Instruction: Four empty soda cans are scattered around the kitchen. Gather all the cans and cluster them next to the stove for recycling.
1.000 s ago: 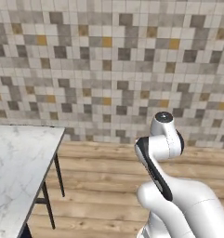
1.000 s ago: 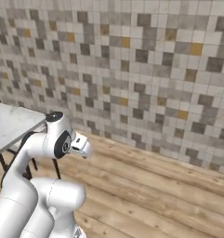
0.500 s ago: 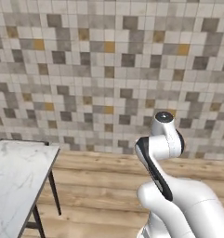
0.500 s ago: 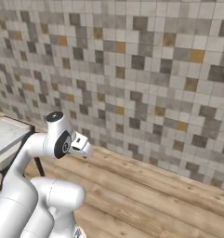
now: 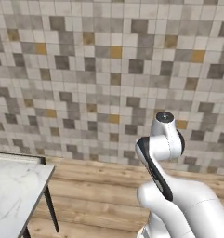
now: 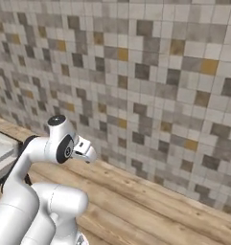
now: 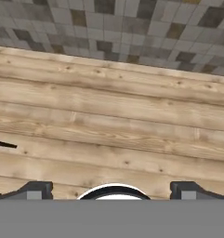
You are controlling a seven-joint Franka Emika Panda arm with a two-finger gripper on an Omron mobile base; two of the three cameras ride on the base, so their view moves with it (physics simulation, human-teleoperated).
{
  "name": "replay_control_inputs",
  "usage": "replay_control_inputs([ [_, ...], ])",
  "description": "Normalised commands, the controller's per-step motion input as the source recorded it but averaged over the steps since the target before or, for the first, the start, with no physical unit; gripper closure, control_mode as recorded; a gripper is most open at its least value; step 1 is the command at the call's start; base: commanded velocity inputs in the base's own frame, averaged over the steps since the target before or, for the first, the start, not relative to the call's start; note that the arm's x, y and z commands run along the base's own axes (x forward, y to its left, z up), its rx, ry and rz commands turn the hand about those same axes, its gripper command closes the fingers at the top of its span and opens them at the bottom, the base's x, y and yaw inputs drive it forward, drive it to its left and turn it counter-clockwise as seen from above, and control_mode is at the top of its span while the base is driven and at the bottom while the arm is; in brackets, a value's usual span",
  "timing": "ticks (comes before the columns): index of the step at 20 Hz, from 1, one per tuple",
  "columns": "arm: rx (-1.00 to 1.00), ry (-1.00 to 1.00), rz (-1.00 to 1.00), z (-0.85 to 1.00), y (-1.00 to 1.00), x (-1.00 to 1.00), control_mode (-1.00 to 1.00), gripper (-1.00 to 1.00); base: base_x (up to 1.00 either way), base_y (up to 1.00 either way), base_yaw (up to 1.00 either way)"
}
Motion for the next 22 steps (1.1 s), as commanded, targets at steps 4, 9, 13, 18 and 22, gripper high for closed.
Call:
replay_control_inputs([
  [4, 0.0, 0.0, 0.0, 0.0, 0.0, 0.0, 1.0, -1.0, 0.69, -0.07, 0.24],
  [9, 0.0, 0.0, 0.0, 0.0, 0.0, 0.0, 1.0, -1.0, 0.62, -0.03, 0.42],
  [13, 0.0, 0.0, 0.0, 0.0, 0.0, 0.0, 1.0, -1.0, 0.57, -0.02, 0.47],
  [18, 0.0, 0.0, 0.0, 0.0, 0.0, 0.0, 1.0, -1.0, 0.59, -0.08, 0.36],
  [22, 0.0, 0.0, 0.0, 0.0, 0.0, 0.0, 1.0, -1.0, 0.6, -0.2, 0.16],
])
